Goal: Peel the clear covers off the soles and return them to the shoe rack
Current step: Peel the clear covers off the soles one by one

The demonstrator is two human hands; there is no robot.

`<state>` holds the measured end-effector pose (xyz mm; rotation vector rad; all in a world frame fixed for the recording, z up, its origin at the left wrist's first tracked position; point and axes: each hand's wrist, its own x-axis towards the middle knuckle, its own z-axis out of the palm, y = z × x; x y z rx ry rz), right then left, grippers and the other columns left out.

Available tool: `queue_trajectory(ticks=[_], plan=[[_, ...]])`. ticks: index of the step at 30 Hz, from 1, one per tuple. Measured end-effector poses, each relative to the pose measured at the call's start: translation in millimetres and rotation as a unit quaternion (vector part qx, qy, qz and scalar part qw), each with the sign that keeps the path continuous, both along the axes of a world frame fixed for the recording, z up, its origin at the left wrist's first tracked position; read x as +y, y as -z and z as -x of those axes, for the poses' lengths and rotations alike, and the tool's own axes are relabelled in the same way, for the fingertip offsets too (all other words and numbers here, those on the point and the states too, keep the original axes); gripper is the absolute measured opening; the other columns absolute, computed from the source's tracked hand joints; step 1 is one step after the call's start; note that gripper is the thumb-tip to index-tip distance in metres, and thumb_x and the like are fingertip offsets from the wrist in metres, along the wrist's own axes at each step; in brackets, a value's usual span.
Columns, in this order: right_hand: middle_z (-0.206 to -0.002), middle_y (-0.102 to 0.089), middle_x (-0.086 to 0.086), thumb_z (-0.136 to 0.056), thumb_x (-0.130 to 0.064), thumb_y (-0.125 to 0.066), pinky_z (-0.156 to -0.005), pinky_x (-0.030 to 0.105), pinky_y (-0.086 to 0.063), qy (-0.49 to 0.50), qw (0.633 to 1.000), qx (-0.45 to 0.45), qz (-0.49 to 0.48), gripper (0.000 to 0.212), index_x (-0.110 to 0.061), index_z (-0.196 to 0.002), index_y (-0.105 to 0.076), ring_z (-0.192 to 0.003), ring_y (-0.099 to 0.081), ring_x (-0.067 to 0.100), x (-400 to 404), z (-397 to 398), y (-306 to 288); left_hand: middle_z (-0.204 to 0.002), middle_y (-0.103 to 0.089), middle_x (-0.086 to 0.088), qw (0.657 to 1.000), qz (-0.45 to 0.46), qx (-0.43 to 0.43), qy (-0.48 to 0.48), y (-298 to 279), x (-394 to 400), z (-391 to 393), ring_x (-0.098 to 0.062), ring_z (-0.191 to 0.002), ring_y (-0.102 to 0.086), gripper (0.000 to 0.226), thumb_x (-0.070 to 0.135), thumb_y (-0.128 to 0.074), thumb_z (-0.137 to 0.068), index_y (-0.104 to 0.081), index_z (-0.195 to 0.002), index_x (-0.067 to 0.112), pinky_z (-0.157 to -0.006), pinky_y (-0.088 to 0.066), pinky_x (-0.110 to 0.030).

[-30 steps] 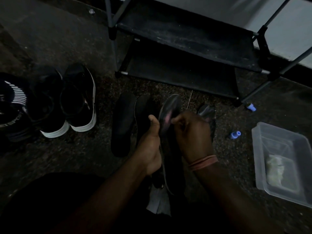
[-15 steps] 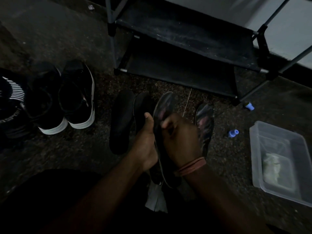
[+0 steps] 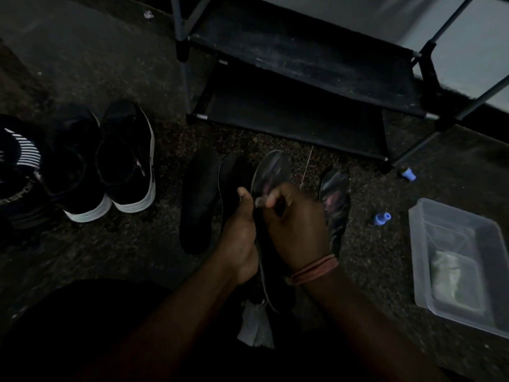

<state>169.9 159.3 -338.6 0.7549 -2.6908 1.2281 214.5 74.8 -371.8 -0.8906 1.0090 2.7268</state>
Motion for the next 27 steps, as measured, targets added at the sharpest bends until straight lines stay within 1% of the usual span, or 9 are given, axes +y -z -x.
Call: queue_trajectory(ticks=[2, 5, 11, 15, 17, 19, 21, 25, 27], plan=[[-0.069, -0.062, -0.007, -0.084, -0.005, -0.068, -0.061, 0.026, -0.05, 0.03, 0.999, 0.02, -0.011, 0.02, -0.017, -0.073, -0.056, -0.064, -0.059, 0.005, 6, 10, 4, -0.119, -0.075, -0.009, 1.0, 0.003, -0.007, 0.015, -2, 3, 0, -0.019, -0.107, -0.073, 0.068, 0.065, -0.027, -0.101, -0.065, -0.13, 0.016, -0.085, -0.059, -0.032], [-0.072, -0.063, 0.001, -0.082, 0.0, -0.064, -0.063, 0.038, -0.051, 0.052, 0.997, 0.044, -0.026, 0.02, -0.015, -0.073, -0.055, -0.07, -0.063, 0.017, 11, 16, 7, -0.124, -0.073, -0.008, 1.0, 0.004, -0.01, 0.029, 0, 8, -1, -0.02, -0.114, -0.07, 0.068, 0.068, -0.029, -0.099, -0.065, -0.132, 0.02, -0.092, -0.054, -0.037], [-0.07, -0.063, -0.011, -0.085, -0.009, -0.07, -0.059, 0.017, -0.049, -0.018, 1.0, 0.001, -0.011, 0.018, -0.017, -0.074, -0.059, -0.066, -0.062, 0.001, 1, -3, 0, -0.125, -0.072, -0.013, 0.999, 0.036, -0.004, 0.001, 2, -1, -2, -0.024, -0.119, -0.068, 0.072, 0.068, -0.03, -0.099, -0.066, -0.13, 0.013, -0.103, -0.051, -0.042], [-0.072, -0.063, -0.005, -0.085, -0.003, -0.066, -0.065, 0.038, -0.054, 0.064, 0.997, 0.019, -0.039, 0.025, -0.021, -0.072, -0.054, -0.068, -0.063, 0.011, 24, 27, 6, -0.129, -0.07, -0.01, 0.999, 0.02, 0.001, 0.026, 5, 6, -1, -0.024, -0.123, -0.066, 0.067, 0.067, -0.033, -0.099, -0.067, -0.131, 0.019, -0.11, -0.045, -0.046], [-0.07, -0.062, -0.004, -0.084, -0.003, -0.066, -0.063, 0.035, -0.051, 0.049, 0.997, 0.034, -0.048, 0.024, -0.021, -0.072, -0.055, -0.064, -0.059, 0.01, 19, 19, 4, -0.125, -0.072, -0.009, 1.0, 0.02, 0.0, 0.023, 4, 4, 0, -0.022, -0.118, -0.069, 0.066, 0.067, -0.034, -0.099, -0.068, -0.128, 0.02, -0.104, -0.05, -0.044], [-0.068, -0.061, -0.006, -0.083, -0.003, -0.068, -0.059, 0.023, -0.047, -0.009, 0.999, 0.02, -0.031, 0.021, -0.018, -0.072, -0.057, -0.061, -0.057, 0.003, 4, 0, 0, -0.121, -0.074, -0.008, 1.0, 0.02, 0.005, 0.008, 3, -2, -1, -0.018, -0.109, -0.072, 0.067, 0.066, -0.03, -0.1, -0.068, -0.125, 0.018, -0.09, -0.055, -0.036], [-0.068, -0.062, -0.008, -0.084, -0.005, -0.07, -0.058, 0.016, -0.046, -0.028, 0.999, 0.01, -0.012, 0.02, -0.017, -0.072, -0.058, -0.063, -0.059, 0.001, 1, -3, -1, -0.121, -0.074, -0.01, 1.0, 0.024, 0.005, 0.009, -1, -4, -1, -0.017, -0.108, -0.073, 0.069, 0.066, -0.027, -0.101, -0.068, -0.126, 0.017, -0.087, -0.056, -0.034], [-0.072, -0.062, -0.007, -0.08, 0.0, -0.067, -0.065, 0.03, -0.052, 0.042, 0.998, 0.029, -0.023, 0.022, -0.018, -0.074, -0.056, -0.07, -0.062, 0.006, 20, 22, 4, -0.117, -0.076, -0.008, 1.0, 0.021, 0.001, 0.022, -1, 5, -2, -0.02, -0.108, -0.073, 0.061, 0.064, -0.031, -0.101, -0.073, -0.116, 0.022, -0.098, -0.054, -0.041], [-0.07, -0.061, -0.006, -0.08, -0.001, -0.068, -0.063, 0.029, -0.05, 0.018, 0.998, 0.047, -0.038, 0.022, -0.018, -0.073, -0.057, -0.066, -0.059, 0.006, 14, 13, 1, -0.108, -0.078, -0.005, 0.999, 0.034, -0.001, 0.023, -3, 5, -2, -0.017, -0.101, -0.075, 0.059, 0.064, -0.032, -0.101, -0.075, -0.107, 0.024, -0.092, -0.056, -0.039]])
